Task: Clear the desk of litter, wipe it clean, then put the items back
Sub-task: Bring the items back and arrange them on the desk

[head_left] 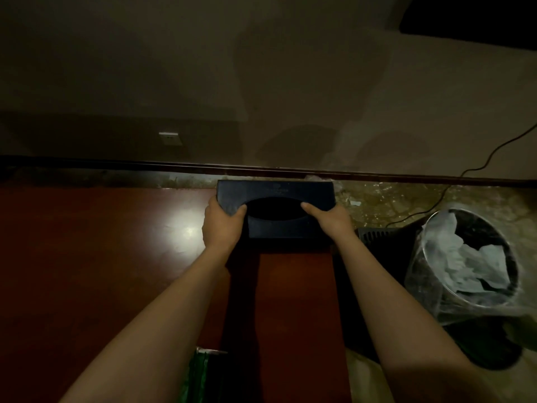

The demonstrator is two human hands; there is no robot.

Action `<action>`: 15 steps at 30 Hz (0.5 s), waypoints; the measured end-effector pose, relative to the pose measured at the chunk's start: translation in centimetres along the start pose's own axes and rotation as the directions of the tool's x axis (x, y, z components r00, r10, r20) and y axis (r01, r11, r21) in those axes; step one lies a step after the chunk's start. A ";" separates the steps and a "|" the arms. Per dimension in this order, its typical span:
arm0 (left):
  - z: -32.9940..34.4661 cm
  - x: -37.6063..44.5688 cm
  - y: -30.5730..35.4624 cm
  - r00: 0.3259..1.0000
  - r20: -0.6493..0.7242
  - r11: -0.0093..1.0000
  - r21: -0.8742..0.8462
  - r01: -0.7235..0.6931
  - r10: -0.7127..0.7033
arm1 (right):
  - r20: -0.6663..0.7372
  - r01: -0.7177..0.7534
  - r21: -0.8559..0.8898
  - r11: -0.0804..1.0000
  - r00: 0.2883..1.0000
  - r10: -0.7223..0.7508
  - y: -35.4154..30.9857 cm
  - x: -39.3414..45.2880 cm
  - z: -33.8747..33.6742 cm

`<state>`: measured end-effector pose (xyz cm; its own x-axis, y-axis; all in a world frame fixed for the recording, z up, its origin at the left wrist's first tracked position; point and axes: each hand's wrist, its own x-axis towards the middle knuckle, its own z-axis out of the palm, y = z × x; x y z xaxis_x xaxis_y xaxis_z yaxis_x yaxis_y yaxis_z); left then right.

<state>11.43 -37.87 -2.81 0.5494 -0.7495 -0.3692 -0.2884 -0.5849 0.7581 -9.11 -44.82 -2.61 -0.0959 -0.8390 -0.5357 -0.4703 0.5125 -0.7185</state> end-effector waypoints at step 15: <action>-11.6 -10.4 -11.9 0.970 0.012 0.938 0.258 0.233 -0.244 | -0.146 0.199 -0.182 0.963 0.963 -0.227 7.4 -18.9 8.2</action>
<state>18.25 -19.56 -1.74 0.5935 -0.5877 -0.5498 -0.3448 -0.8030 0.4862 -3.57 -23.68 -1.45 -0.1136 -0.9507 -0.2885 -0.6316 0.2932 -0.7177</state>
